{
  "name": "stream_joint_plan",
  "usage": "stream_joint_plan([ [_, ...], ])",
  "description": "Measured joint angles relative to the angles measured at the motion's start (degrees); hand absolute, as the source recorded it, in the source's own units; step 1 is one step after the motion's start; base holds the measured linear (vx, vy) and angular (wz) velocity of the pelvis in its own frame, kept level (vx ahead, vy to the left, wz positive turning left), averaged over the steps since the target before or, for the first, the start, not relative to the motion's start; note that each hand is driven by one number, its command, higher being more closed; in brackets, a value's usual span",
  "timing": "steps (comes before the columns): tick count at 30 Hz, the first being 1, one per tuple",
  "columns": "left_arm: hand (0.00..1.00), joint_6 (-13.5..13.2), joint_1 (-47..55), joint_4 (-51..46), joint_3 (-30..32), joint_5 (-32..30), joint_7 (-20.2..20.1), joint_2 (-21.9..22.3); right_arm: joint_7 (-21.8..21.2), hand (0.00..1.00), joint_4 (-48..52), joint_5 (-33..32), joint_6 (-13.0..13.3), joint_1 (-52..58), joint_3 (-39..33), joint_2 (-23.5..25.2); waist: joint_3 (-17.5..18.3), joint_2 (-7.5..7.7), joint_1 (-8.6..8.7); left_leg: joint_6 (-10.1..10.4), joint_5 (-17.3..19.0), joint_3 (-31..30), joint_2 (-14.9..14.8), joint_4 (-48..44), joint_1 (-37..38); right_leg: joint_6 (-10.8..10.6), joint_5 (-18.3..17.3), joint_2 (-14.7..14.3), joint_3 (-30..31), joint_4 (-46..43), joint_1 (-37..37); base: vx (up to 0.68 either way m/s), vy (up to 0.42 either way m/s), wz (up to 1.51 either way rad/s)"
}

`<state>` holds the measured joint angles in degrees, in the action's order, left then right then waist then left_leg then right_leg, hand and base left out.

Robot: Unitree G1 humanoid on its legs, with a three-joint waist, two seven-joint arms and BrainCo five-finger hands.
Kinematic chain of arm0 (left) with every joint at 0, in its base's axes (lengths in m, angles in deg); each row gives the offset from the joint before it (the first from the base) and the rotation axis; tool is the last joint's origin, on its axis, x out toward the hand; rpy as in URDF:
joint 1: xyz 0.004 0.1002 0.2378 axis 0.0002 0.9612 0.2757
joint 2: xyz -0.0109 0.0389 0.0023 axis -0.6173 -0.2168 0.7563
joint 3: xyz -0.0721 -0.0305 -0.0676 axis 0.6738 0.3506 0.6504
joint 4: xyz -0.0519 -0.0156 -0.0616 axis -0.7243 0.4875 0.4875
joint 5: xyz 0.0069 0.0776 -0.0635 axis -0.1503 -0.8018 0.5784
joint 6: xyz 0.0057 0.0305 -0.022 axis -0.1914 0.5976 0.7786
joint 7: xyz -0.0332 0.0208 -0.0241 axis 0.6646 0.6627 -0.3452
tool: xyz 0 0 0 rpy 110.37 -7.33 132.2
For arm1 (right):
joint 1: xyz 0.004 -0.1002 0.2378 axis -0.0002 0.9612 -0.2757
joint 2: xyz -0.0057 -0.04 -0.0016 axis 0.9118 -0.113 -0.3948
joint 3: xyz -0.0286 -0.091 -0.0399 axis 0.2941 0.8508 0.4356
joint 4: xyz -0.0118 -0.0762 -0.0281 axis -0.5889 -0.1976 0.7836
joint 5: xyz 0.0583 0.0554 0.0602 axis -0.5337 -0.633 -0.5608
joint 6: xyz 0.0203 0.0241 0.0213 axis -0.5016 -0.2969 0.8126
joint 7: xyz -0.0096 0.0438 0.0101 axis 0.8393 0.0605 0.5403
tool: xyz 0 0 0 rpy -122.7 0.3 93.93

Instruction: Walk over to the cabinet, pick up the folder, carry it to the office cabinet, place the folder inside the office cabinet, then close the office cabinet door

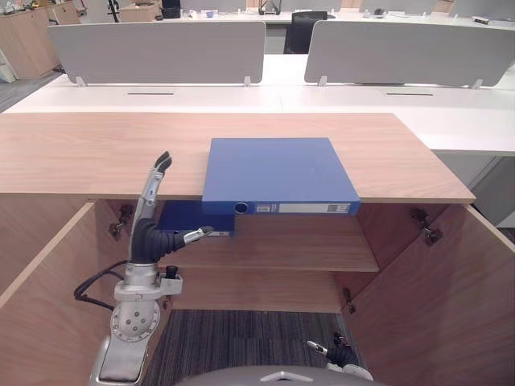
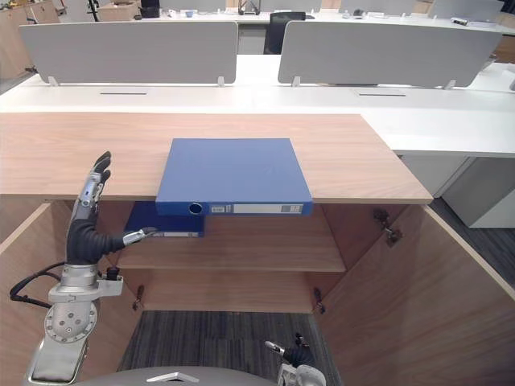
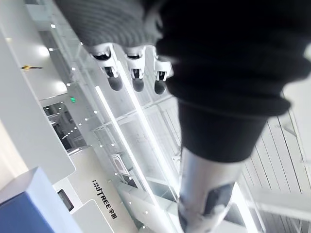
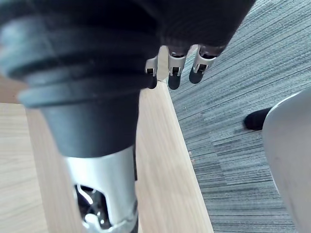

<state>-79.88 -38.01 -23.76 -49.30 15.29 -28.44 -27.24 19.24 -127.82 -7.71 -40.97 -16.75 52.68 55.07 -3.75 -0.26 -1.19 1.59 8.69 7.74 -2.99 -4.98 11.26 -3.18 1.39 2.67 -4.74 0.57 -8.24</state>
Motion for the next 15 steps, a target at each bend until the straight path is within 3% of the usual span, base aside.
stream_joint_plan([
  [7, 0.00, 0.7, -7.2, 0.1, -7.4, -14.8, 4.7, -3.8, -0.2, 0.00, -0.1, 0.0, 0.4, -0.5, 1.9, -0.4, 0.1, -0.15, 1.07, 0.0, 0.0, 0.8, 0.0, 0.2, 0.4, 0.2, -0.1, -0.1, 1.0, -0.2, 0.2, -0.02, 0.008, -0.06],
  [11, 0.00, 1.7, -10.7, 0.6, -11.1, -21.3, 6.6, -3.9, -0.9, 0.00, -0.1, 0.0, 0.5, -0.9, 2.6, -0.7, 0.2, -0.49, 1.57, 0.0, 0.0, 1.5, 0.0, 0.7, 0.7, 0.3, -0.1, -0.1, 1.6, -0.2, 0.4, 0.00, 0.010, -0.09],
  [15, 0.00, 3.5, -13.1, 6.6, -14.1, -26.7, 8.0, -5.0, -1.3, 0.00, -0.1, -0.1, 0.5, -1.0, 4.1, -1.7, 1.0, -1.36, 2.05, -0.1, -0.1, 2.2, 0.1, 2.4, 1.9, 0.2, 0.0, -0.4, 2.1, 0.4, 0.3, 0.01, 0.009, -0.09],
])
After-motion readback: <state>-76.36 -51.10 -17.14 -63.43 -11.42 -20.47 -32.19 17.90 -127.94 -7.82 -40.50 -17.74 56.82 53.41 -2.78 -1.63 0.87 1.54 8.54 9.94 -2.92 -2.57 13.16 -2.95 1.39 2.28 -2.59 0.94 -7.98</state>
